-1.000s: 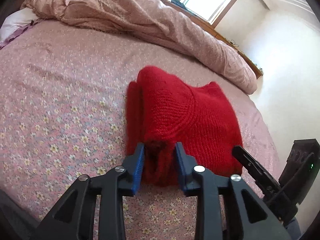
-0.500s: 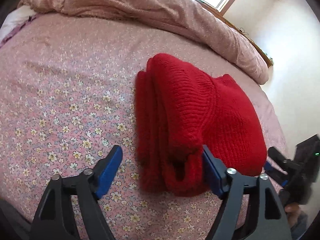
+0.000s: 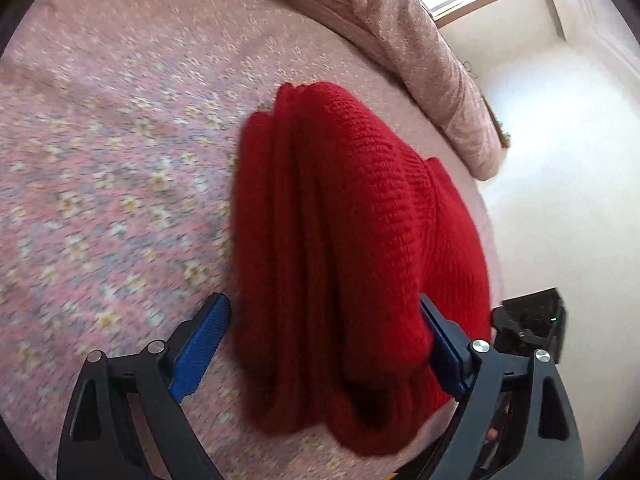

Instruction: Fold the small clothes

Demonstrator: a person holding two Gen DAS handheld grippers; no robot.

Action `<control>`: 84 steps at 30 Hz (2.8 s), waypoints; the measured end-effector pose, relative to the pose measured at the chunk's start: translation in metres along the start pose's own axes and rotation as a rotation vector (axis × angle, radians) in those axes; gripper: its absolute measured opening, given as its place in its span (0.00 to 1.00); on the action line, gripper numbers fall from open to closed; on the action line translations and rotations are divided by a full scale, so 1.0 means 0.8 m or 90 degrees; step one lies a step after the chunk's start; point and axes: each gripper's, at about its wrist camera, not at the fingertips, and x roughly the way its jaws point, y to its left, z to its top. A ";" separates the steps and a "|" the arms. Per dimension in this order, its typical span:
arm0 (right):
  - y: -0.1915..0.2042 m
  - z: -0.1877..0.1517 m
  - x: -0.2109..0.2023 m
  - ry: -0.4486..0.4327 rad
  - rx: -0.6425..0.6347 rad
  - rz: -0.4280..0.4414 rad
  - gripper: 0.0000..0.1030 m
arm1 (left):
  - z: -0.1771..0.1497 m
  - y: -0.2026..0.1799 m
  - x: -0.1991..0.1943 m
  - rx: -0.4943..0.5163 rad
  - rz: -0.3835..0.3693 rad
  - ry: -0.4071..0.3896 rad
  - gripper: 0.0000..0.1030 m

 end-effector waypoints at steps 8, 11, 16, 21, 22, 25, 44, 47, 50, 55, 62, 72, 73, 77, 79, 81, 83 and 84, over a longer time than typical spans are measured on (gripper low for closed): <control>0.006 0.017 0.033 0.022 0.019 0.012 0.93 | 0.018 0.006 0.015 -0.031 -0.049 0.009 0.85; 0.008 0.018 0.038 0.021 0.013 0.011 0.93 | 0.025 0.006 0.021 -0.029 -0.051 0.008 0.85; 0.009 0.006 0.033 0.010 -0.010 0.010 0.87 | 0.018 0.007 0.025 -0.032 -0.070 0.000 0.83; 0.002 0.000 0.027 0.004 -0.023 0.014 0.73 | 0.008 0.009 0.031 -0.036 -0.100 0.018 0.68; 0.001 0.000 0.026 0.005 -0.024 0.020 0.70 | 0.007 0.009 0.034 -0.040 -0.114 0.027 0.64; -0.003 -0.002 0.022 -0.002 -0.029 0.037 0.67 | 0.004 0.007 0.034 -0.037 -0.126 0.021 0.58; 0.050 0.131 -0.085 -0.132 -0.256 -0.028 0.61 | 0.093 -0.179 0.079 0.176 -0.138 -0.060 0.46; 0.018 0.171 -0.091 -0.154 -0.239 -0.023 0.61 | 0.108 -0.183 0.128 0.199 -0.120 -0.062 0.46; -0.024 0.191 -0.076 -0.131 -0.171 -0.049 0.61 | 0.106 -0.155 0.169 0.180 -0.078 -0.036 0.46; -0.051 0.191 -0.056 -0.082 -0.147 -0.117 0.65 | 0.096 -0.130 0.180 0.173 -0.068 -0.019 0.48; -0.066 0.192 -0.058 -0.082 -0.126 -0.100 0.71 | 0.088 -0.126 0.178 0.167 -0.053 -0.023 0.56; -0.071 0.179 -0.055 -0.094 -0.121 -0.095 0.74 | 0.070 -0.157 0.179 0.241 0.037 -0.082 0.65; -0.071 0.179 -0.057 -0.095 -0.122 -0.095 0.75 | 0.069 -0.157 0.179 0.243 0.040 -0.084 0.66; -0.069 0.176 -0.055 -0.103 -0.125 -0.092 0.76 | 0.072 -0.163 0.189 0.255 0.056 -0.091 0.68; -0.068 0.176 -0.054 -0.107 -0.128 -0.093 0.77 | 0.070 -0.166 0.189 0.266 0.065 -0.098 0.68; -0.068 0.175 -0.053 -0.109 -0.131 -0.094 0.77 | 0.070 -0.171 0.191 0.270 0.069 -0.100 0.68; -0.067 0.176 -0.051 -0.110 -0.132 -0.094 0.77 | 0.071 -0.172 0.194 0.270 0.070 -0.100 0.69; -0.067 0.176 -0.051 -0.110 -0.132 -0.094 0.77 | 0.073 -0.169 0.192 0.268 0.069 -0.100 0.69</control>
